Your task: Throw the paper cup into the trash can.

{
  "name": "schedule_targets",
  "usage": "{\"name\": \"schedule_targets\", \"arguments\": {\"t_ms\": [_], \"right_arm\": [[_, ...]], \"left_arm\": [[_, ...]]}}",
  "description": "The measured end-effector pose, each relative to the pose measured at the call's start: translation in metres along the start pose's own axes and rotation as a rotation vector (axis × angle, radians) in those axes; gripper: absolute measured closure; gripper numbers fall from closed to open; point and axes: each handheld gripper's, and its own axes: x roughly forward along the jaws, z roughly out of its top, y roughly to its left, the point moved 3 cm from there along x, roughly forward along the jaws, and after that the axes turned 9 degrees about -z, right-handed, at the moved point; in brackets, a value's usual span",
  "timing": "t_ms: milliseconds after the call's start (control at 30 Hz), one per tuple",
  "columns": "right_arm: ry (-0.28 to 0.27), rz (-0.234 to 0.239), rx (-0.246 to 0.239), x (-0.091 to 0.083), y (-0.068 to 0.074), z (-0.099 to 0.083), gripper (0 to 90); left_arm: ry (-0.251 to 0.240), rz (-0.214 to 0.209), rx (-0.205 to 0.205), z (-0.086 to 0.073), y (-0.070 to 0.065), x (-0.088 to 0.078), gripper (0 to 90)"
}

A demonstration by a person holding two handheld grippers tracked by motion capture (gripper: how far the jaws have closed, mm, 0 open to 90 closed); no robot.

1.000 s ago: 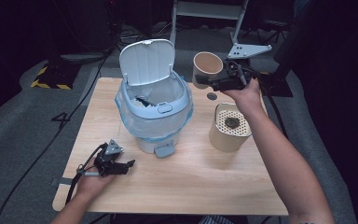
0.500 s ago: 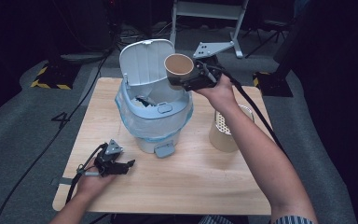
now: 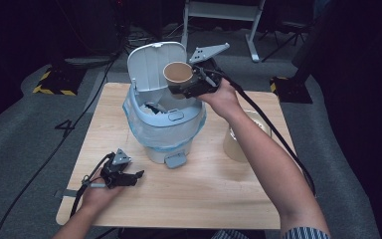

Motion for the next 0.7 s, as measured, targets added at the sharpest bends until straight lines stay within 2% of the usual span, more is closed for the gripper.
{"name": "schedule_targets", "arguments": {"t_ms": [200, 567, 600, 633, 667, 700], "right_arm": [[0.055, 0.008, -0.009, 0.011, 0.002, -0.006, 29.4], [0.107, 0.040, -0.001, 0.018, 0.003, -0.011, 27.5], [0.114, 0.051, 0.001, 0.019, 0.003, -0.012, 26.3], [0.119, 0.056, -0.002, 0.020, 0.003, -0.012, 20.8], [0.119, 0.056, -0.002, 0.020, 0.003, -0.012, 20.8], [0.113, 0.047, -0.002, 0.022, 0.003, -0.013, 4.3]], "left_arm": [[0.000, 0.000, 0.000, 0.000, 0.000, 0.000, 24.9], [-0.001, -0.004, -0.004, 0.000, 0.000, 0.000, 24.9], [0.000, -0.001, 0.000, 0.000, 0.000, 0.000, 24.9], [-0.001, -0.002, -0.001, 0.000, 0.000, 0.000, 24.9], [-0.001, -0.002, -0.001, 0.000, 0.000, 0.000, 25.0], [-0.001, -0.001, -0.001, 0.000, 0.000, 0.000, 24.9]]}}
